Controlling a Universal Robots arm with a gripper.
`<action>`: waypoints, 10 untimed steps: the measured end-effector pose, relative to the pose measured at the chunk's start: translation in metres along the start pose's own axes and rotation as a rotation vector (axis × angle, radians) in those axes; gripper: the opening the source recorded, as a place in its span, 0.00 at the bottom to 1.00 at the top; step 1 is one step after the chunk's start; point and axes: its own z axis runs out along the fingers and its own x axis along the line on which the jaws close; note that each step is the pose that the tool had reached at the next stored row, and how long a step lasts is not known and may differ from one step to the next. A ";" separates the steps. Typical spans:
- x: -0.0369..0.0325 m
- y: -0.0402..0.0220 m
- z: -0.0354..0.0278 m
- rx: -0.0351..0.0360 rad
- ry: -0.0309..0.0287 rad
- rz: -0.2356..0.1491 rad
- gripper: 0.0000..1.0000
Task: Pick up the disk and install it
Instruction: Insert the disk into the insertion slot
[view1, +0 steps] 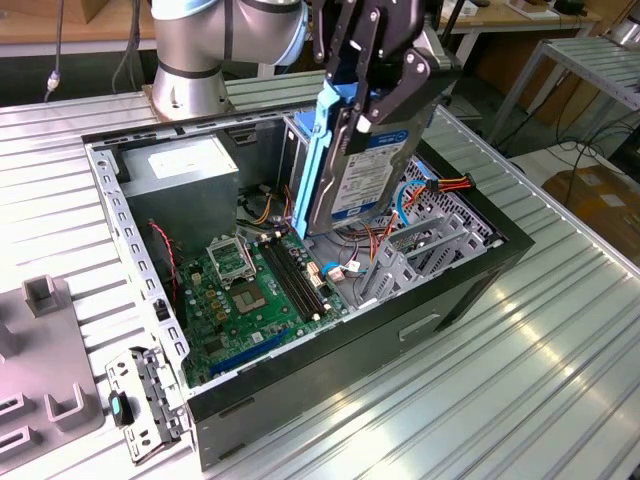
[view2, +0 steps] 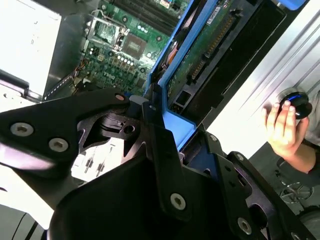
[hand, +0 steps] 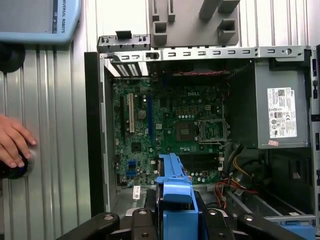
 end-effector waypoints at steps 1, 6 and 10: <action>0.0001 -0.0025 0.0000 0.0000 0.0001 0.000 0.37; 0.0041 -0.0111 0.0014 0.0000 -0.0001 0.000 0.37; 0.0098 -0.0125 0.0028 0.0003 -0.0001 0.000 0.37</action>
